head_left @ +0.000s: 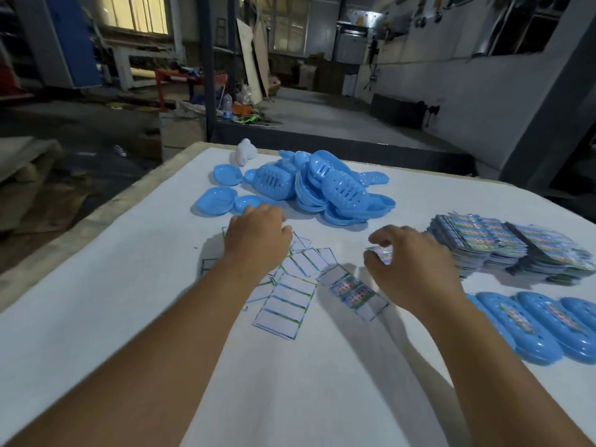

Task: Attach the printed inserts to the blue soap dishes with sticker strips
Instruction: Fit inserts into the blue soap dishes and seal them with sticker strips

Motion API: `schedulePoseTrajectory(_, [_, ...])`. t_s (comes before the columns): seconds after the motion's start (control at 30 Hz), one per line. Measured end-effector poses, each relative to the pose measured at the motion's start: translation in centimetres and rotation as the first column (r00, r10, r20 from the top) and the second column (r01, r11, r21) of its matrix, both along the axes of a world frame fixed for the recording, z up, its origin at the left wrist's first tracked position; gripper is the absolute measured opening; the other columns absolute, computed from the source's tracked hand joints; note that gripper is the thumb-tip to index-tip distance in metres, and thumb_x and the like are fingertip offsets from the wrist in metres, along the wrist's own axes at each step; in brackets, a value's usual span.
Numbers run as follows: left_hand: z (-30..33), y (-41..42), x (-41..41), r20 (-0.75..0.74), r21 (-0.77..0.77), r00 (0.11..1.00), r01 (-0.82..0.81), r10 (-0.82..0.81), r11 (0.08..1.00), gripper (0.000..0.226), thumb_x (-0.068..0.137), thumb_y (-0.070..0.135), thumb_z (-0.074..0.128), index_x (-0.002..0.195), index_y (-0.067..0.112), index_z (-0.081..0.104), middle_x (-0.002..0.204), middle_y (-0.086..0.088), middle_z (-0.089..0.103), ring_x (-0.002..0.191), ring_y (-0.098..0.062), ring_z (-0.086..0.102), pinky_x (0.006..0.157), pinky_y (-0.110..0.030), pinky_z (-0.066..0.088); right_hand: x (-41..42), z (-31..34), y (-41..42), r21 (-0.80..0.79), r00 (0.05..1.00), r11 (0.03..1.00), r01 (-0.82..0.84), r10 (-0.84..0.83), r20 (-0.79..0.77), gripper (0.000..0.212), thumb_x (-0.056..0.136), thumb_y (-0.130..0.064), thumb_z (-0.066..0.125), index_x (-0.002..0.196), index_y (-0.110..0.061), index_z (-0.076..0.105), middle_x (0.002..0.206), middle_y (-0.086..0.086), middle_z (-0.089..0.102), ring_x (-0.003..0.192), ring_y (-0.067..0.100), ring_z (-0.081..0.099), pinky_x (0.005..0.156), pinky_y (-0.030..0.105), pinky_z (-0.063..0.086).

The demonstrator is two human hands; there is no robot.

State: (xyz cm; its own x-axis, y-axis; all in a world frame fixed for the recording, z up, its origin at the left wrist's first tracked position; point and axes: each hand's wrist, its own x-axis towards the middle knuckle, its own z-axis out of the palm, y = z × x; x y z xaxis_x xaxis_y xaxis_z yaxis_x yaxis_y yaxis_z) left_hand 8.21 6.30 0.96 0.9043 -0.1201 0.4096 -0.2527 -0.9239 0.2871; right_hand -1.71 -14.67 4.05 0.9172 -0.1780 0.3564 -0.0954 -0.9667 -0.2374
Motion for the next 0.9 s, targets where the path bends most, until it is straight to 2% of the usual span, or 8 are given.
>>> schedulePoseTrajectory(0.17, [-0.5, 1.1, 3.4, -0.091, 0.110, 0.990, -0.100, 0.110, 0.989, 0.043, 0.098, 0.042, 0.048, 0.134, 0.020, 0.055, 0.132, -0.005, 0.058, 0.124, -0.030, 0.047, 0.099, -0.045, 0.039, 2.5, -0.6, 1.4, 0.084, 0.986, 0.983, -0.163, 0.160, 0.038, 0.029, 0.095, -0.036, 0.059, 0.120, -0.026, 0.068, 0.112, -0.007, 0.070, 0.103, 0.018, 0.061, 0.090, 0.038, 0.052])
schedulePoseTrajectory(0.27, [-0.8, 1.1, 4.0, -0.093, 0.095, 0.985, -0.138, 0.147, 0.986, 0.035, 0.099, 0.043, 0.048, 0.126, 0.025, 0.061, 0.126, -0.002, 0.060, 0.123, -0.029, 0.046, 0.098, -0.045, 0.038, 2.7, -1.4, 1.1, 0.113, 0.978, 0.973, -0.199, 0.190, 0.090, 0.024, 0.094, -0.031, 0.061, 0.114, -0.022, 0.071, 0.104, -0.007, 0.070, 0.098, 0.017, 0.061, 0.086, 0.035, 0.049])
schedulePoseTrajectory(0.4, [-0.7, 0.9, 3.7, 0.061, 0.047, 0.981, -0.187, 0.184, 0.981, 0.025, 0.101, 0.037, 0.050, 0.112, 0.021, 0.065, 0.113, -0.002, 0.065, 0.110, -0.029, 0.052, 0.086, -0.042, 0.040, 2.5, -2.6, 0.5, 0.191, 0.970, 0.953, -0.235, 0.219, 0.106, 0.020, 0.093, -0.028, 0.063, 0.110, -0.023, 0.072, 0.097, -0.011, 0.066, 0.094, 0.012, 0.059, 0.082, 0.029, 0.046])
schedulePoseTrajectory(0.57, [0.9, 0.7, 1.6, 0.202, -0.316, 0.973, -0.040, 0.108, 0.948, 0.019, 0.101, 0.035, 0.053, 0.099, 0.019, 0.062, 0.095, 0.000, 0.070, 0.085, -0.022, 0.063, 0.070, -0.035, 0.048, 2.5, -3.2, -0.1, 0.291, 0.966, 0.921, -0.259, 0.239, 0.103, 0.029, 0.095, -0.030, 0.063, 0.123, -0.028, 0.065, 0.104, -0.016, 0.063, 0.094, 0.005, 0.058, 0.080, 0.024, 0.044])
schedulePoseTrajectory(0.63, [1.8, 0.3, 0.4, 0.126, -0.546, 0.992, 0.048, 0.025, 0.836, 0.018, 0.101, 0.036, 0.053, 0.092, 0.021, 0.060, 0.094, 0.003, 0.070, 0.083, -0.015, 0.066, 0.069, -0.034, 0.051, 2.4, -3.2, 0.0, 0.325, 0.959, 0.903, -0.281, 0.247, 0.142, 0.038, 0.094, -0.033, 0.064, 0.132, -0.031, 0.058, 0.113, -0.017, 0.062, 0.096, 0.002, 0.058, 0.084, 0.025, 0.047])
schedulePoseTrajectory(0.73, [2.4, -1.3, -2.3, -0.109, -0.865, 0.979, -0.009, -0.170, 0.501, 0.017, 0.101, 0.035, 0.053, 0.093, 0.022, 0.060, 0.096, -0.002, 0.074, 0.073, -0.010, 0.074, 0.058, -0.029, 0.058, 2.3, -3.0, 0.3, 0.371, 0.933, 0.857, -0.356, 0.303, 0.196, 0.061, 0.090, -0.042, 0.072, 0.144, -0.037, 0.044, 0.136, -0.018, 0.052, 0.114, 0.002, 0.054, 0.097, 0.028, 0.048])
schedulePoseTrajectory(0.83, [2.0, -2.4, -4.8, -0.207, -0.970, 0.910, -0.142, -0.360, 0.198, 0.017, 0.103, 0.029, 0.053, 0.102, 0.015, 0.063, 0.095, -0.006, 0.077, 0.074, -0.016, 0.076, 0.044, -0.020, 0.048, 2.2, -2.8, 0.6, 0.401, 0.903, 0.809, -0.430, 0.377, 0.207, 0.073, 0.084, -0.046, 0.078, 0.147, -0.040, 0.039, 0.145, -0.015, 0.048, 0.125, 0.005, 0.052, 0.105, 0.031, 0.047])
schedulePoseTrajectory(0.9, [1.7, -2.8, -5.8, -0.212, -0.977, 0.875, -0.194, -0.436, 0.085, 0.019, 0.104, 0.026, 0.052, 0.105, 0.011, 0.063, 0.092, -0.008, 0.078, 0.078, -0.019, 0.076, 0.047, -0.020, 0.050, 2.0, -2.8, 0.6, 0.403, 0.898, 0.803, -0.440, 0.389, 0.206, 0.069, 0.084, -0.048, 0.077, 0.144, -0.041, 0.044, 0.139, -0.015, 0.053, 0.118, 0.006, 0.056, 0.102, 0.034, 0.051])
